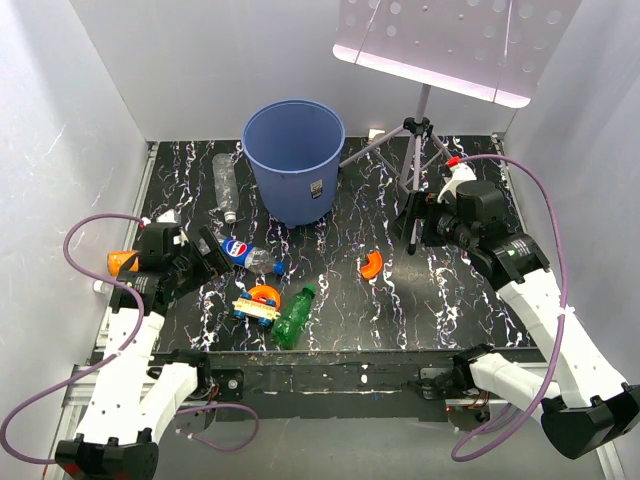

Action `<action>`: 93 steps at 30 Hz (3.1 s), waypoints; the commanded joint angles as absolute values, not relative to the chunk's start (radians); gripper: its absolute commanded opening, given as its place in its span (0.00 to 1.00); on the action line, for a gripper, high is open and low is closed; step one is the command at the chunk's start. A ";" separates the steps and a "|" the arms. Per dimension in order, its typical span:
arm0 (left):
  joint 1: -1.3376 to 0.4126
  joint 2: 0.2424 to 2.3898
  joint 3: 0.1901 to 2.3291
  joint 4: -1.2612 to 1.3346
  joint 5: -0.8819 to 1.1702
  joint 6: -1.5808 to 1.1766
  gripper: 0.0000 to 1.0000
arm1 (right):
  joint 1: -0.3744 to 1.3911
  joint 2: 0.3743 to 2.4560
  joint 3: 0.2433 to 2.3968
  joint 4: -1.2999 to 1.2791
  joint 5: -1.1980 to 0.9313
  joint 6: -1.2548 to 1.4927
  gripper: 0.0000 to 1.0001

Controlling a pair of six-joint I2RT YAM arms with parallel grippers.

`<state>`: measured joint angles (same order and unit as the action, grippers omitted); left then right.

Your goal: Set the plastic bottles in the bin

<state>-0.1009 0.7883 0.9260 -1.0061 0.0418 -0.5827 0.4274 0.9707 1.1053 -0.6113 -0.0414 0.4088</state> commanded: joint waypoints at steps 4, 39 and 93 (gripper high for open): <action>-0.100 0.768 0.974 -0.994 0.034 -0.568 0.99 | 0.426 0.962 1.137 -0.591 -0.060 0.408 0.98; -0.900 1.224 1.083 -1.006 -0.158 -0.453 0.99 | 0.426 0.991 1.146 -0.577 -0.123 0.445 0.98; -0.881 1.463 2.032 -1.026 -0.391 -0.233 0.23 | 0.426 0.905 1.224 -0.624 -0.178 0.460 0.98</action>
